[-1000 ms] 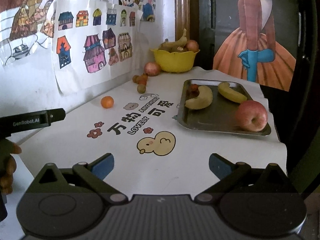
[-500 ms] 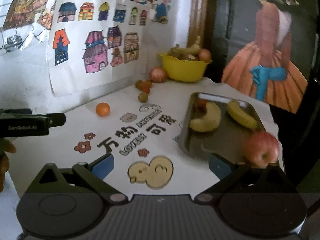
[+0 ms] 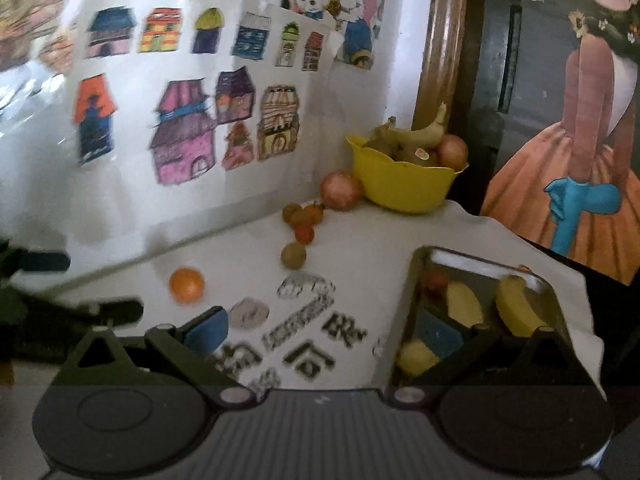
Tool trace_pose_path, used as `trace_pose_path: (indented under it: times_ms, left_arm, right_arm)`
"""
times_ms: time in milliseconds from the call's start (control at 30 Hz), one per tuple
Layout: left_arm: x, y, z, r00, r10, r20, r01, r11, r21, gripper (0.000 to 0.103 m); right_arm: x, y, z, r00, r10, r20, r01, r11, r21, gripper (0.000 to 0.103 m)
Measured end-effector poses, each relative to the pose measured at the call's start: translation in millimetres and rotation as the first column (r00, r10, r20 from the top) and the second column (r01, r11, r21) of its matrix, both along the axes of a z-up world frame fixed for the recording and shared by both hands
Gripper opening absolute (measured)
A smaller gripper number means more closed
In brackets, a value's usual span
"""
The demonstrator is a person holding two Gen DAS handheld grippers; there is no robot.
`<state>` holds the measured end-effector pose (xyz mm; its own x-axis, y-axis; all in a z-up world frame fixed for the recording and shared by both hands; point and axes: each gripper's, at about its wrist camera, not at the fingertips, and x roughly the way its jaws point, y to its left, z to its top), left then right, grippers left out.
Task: Organize fruits
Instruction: 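Close the right tool on a brown kiwi while the left tool grasps the orange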
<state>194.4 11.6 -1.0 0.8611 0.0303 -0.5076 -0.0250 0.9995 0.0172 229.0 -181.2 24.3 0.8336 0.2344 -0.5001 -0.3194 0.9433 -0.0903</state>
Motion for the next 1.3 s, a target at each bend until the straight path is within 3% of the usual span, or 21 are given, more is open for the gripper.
trace_pose_path:
  times_ms: [367,667,867,1100,1167,1300]
  left_arm:
    - [31,-8,-10,0.999,-0.015,-0.039,0.016,1.000,0.024,0.102]
    - [44,-9,-14,0.998,-0.021,-0.054,0.024,0.999,0.046,0.102]
    - [49,-8,-15,0.998,-0.023,-0.053,0.025,0.999,0.040,0.102]
    - [52,-11,-15,0.997,-0.066,-0.049,0.068,0.997,0.034,0.095]
    - [53,-13,-15,0.996,-0.070,-0.047,0.071,0.997,0.032,0.085]
    - [56,-14,-15,0.996,-0.074,-0.052,0.075,0.997,0.028,0.071]
  right_arm:
    - [79,15,-13,0.996,0.001,-0.092,0.004,0.998,0.057,0.103]
    - [114,24,-29,0.989,0.083,-0.120,-0.062,0.983,0.172,0.103]
    - [126,30,-38,0.987,0.084,-0.135,-0.062,0.985,0.159,0.102]
    - [136,36,-44,0.986,0.091,-0.141,-0.071,0.987,0.143,0.091]
    - [140,39,-46,0.985,0.092,-0.148,-0.072,0.988,0.134,0.079]
    - [146,42,-51,0.981,0.098,-0.169,-0.074,0.987,0.140,0.068]
